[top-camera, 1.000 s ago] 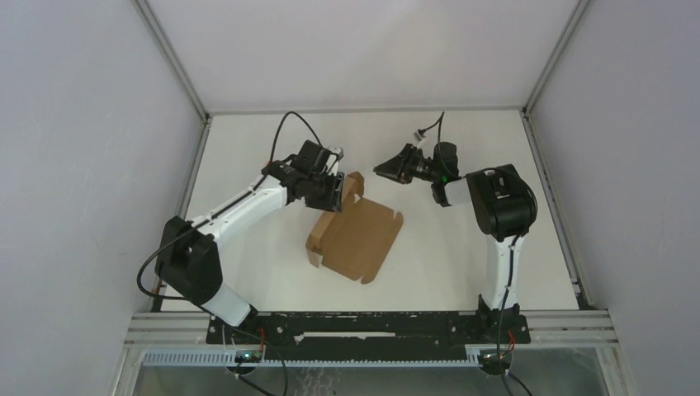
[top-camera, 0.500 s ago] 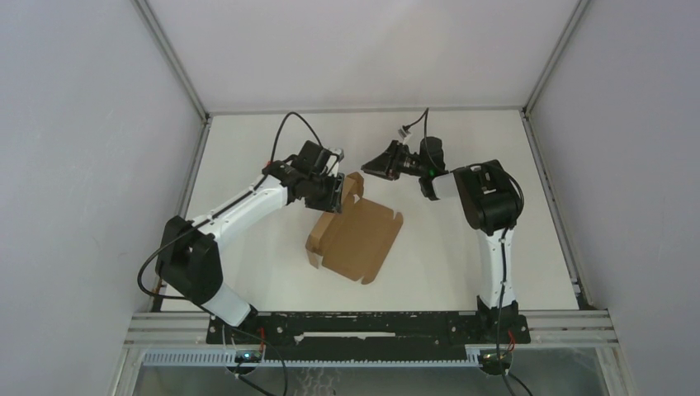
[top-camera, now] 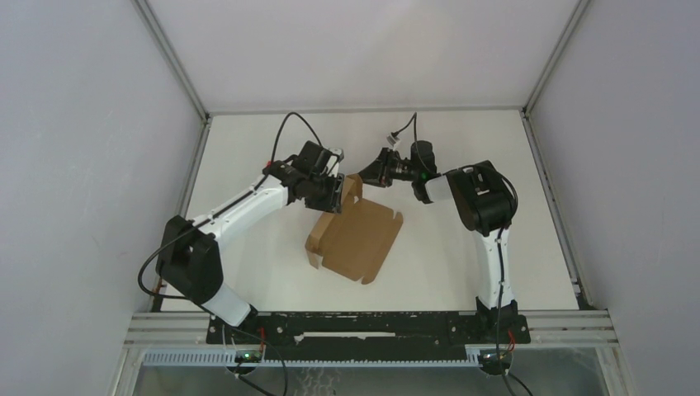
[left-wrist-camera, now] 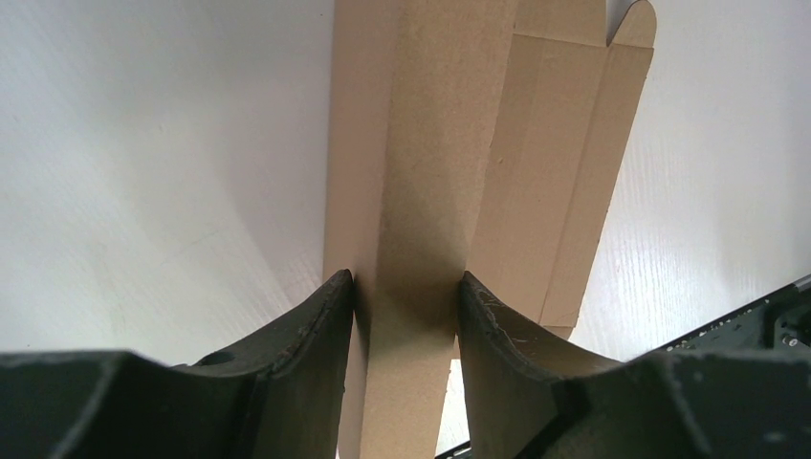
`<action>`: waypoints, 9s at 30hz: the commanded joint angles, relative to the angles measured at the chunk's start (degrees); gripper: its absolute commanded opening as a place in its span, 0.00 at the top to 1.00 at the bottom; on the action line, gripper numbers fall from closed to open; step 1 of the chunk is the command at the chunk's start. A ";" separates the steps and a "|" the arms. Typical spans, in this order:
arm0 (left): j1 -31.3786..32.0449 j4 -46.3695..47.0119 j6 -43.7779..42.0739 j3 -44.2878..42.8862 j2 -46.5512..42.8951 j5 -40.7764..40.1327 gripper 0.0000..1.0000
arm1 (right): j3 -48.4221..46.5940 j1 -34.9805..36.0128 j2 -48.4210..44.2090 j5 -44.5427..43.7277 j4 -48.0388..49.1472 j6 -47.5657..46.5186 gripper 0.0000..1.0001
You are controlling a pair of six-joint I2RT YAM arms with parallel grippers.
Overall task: Fold the paper box
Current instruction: Fold the paper box at the center of the board.
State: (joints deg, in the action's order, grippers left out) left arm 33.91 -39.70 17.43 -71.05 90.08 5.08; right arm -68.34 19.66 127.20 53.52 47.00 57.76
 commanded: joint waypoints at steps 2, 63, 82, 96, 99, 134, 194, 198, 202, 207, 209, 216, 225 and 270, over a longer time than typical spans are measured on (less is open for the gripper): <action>0.45 -2.24 -1.35 -2.17 1.28 -0.27 0.52 | 2.69 0.07 -2.54 1.34 3.37 -1.32 0.62; 0.44 -3.05 -2.93 -3.72 3.14 0.76 0.53 | 14.21 4.39 -0.77 9.26 35.03 -4.10 0.61; 1.21 -4.21 -2.93 -5.58 4.39 0.31 0.53 | 13.49 7.60 -0.98 11.23 29.93 -10.87 0.61; 1.78 -4.96 -2.96 -6.47 5.36 -0.11 0.53 | 13.02 10.10 0.06 8.22 29.24 -15.81 0.63; 1.93 -4.95 -3.02 -6.65 5.69 -0.03 0.53 | 12.52 10.79 0.63 7.53 30.75 -16.12 0.64; 1.14 -4.99 -6.26 -5.52 6.61 -1.11 0.54 | 9.10 12.42 2.53 4.79 32.66 -18.30 0.56; 10.91 -3.11 -20.46 -13.64 3.36 12.10 0.55 | 45.10 8.32 -34.49 -21.35 16.20 -42.45 0.58; 10.93 -3.03 -19.79 -12.77 1.79 12.90 0.54 | 45.12 9.52 -36.05 -25.16 13.04 -44.36 0.68; 10.97 -2.77 -19.63 -11.93 1.35 12.84 0.54 | 45.13 10.03 -36.19 -26.80 13.41 -44.45 0.66; 10.96 -2.24 -19.37 -10.98 1.39 12.03 0.55 | 45.08 10.29 -36.05 -27.02 13.73 -44.32 0.72; 10.97 -1.59 -19.36 -10.32 1.53 11.31 0.55 | 45.12 10.31 -36.02 -26.96 13.60 -44.06 0.62; 10.92 -0.74 -19.62 -9.85 3.36 11.21 0.55 | 45.39 10.27 -37.49 -24.90 14.26 -44.63 0.38; 10.90 -0.34 -20.89 -9.35 5.52 11.65 0.55 | 45.34 7.71 -37.73 -21.79 16.94 -44.05 0.36; 3.56 7.14 -8.50 4.84 -14.00 15.33 0.73 | 45.03 9.68 -39.62 -29.08 9.77 -46.93 0.72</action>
State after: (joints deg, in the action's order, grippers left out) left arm 37.74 -34.76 6.31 -69.73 76.12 19.14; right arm -21.93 28.67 89.65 25.26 56.03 12.27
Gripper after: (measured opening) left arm 0.287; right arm 0.280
